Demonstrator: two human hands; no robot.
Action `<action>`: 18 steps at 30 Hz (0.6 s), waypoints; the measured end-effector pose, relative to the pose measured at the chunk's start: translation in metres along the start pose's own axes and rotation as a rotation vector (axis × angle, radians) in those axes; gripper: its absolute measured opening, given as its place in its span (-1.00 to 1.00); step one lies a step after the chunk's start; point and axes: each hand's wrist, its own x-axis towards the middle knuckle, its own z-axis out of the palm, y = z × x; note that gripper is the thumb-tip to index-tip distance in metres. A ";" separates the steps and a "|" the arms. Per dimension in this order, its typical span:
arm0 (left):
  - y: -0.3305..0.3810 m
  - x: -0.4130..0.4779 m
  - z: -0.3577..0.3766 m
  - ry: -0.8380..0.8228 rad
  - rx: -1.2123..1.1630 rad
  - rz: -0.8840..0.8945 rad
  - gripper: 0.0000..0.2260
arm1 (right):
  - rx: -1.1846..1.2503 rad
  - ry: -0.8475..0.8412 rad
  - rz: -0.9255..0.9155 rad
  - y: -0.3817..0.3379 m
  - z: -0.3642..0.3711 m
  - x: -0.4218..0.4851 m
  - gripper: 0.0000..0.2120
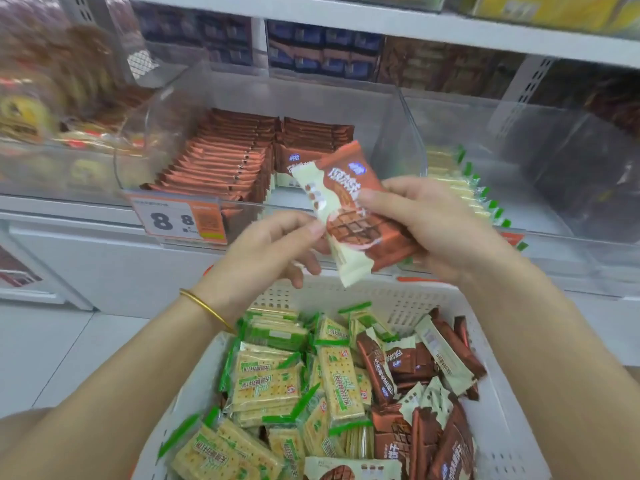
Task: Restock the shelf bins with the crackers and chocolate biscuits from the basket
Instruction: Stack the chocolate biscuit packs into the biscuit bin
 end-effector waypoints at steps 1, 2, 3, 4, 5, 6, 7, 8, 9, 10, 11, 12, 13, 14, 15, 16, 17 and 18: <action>0.006 0.003 -0.007 0.110 0.090 0.128 -0.97 | -0.074 0.059 -0.055 -0.014 0.000 0.015 -0.86; 0.010 0.007 -0.014 0.217 0.227 0.274 -0.99 | -0.179 0.117 -0.117 -0.027 0.001 0.033 -0.82; 0.011 0.012 -0.024 0.306 0.424 0.410 -0.97 | -0.315 0.166 -0.173 -0.038 0.003 0.052 -0.79; 0.009 0.017 -0.033 0.364 0.676 0.499 -0.92 | -0.493 0.194 -0.207 -0.045 0.006 0.071 -0.79; 0.006 0.022 -0.042 0.387 0.922 0.539 -0.85 | -0.686 0.193 -0.219 -0.048 0.009 0.089 -0.82; 0.002 0.026 -0.050 0.388 1.108 0.531 -0.79 | -0.861 0.167 -0.211 -0.047 0.013 0.106 -0.85; -0.002 0.029 -0.055 0.375 1.219 0.487 -0.74 | -0.996 0.130 -0.184 -0.043 0.016 0.120 -0.87; -0.005 0.030 -0.056 0.365 1.268 0.440 -0.70 | -1.093 0.097 -0.152 -0.036 0.020 0.132 -0.89; -0.008 0.031 -0.056 0.360 1.289 0.414 -0.67 | -1.160 0.081 -0.129 -0.028 0.024 0.141 -0.88; -0.011 0.031 -0.055 0.363 1.301 0.409 -0.65 | -1.205 0.083 -0.121 -0.021 0.026 0.148 -0.86; -0.014 0.032 -0.055 0.374 1.313 0.421 -0.64 | -1.237 0.095 -0.127 -0.015 0.028 0.154 -0.85; -0.016 0.032 -0.056 0.385 1.326 0.439 -0.64 | -1.266 0.108 -0.147 -0.010 0.029 0.159 -0.85; -0.016 0.033 -0.056 0.388 1.330 0.451 -0.64 | -1.298 0.121 -0.172 -0.007 0.030 0.163 -0.85; -0.015 0.033 -0.057 0.385 1.329 0.458 -0.64 | -1.329 0.136 -0.198 -0.005 0.030 0.166 -0.83; -0.014 0.034 -0.057 0.387 1.323 0.463 -0.65 | -1.357 0.151 -0.223 -0.004 0.031 0.170 -0.82; -0.014 0.034 -0.056 0.390 1.318 0.460 -0.65 | -1.383 0.165 -0.246 -0.002 0.031 0.173 -0.80; -0.013 0.034 -0.055 0.389 1.316 0.447 -0.65 | -1.407 0.176 -0.269 0.000 0.032 0.175 -0.77; -0.013 0.034 -0.053 0.390 1.317 0.433 -0.65 | -1.428 0.185 -0.292 0.001 0.033 0.177 -0.75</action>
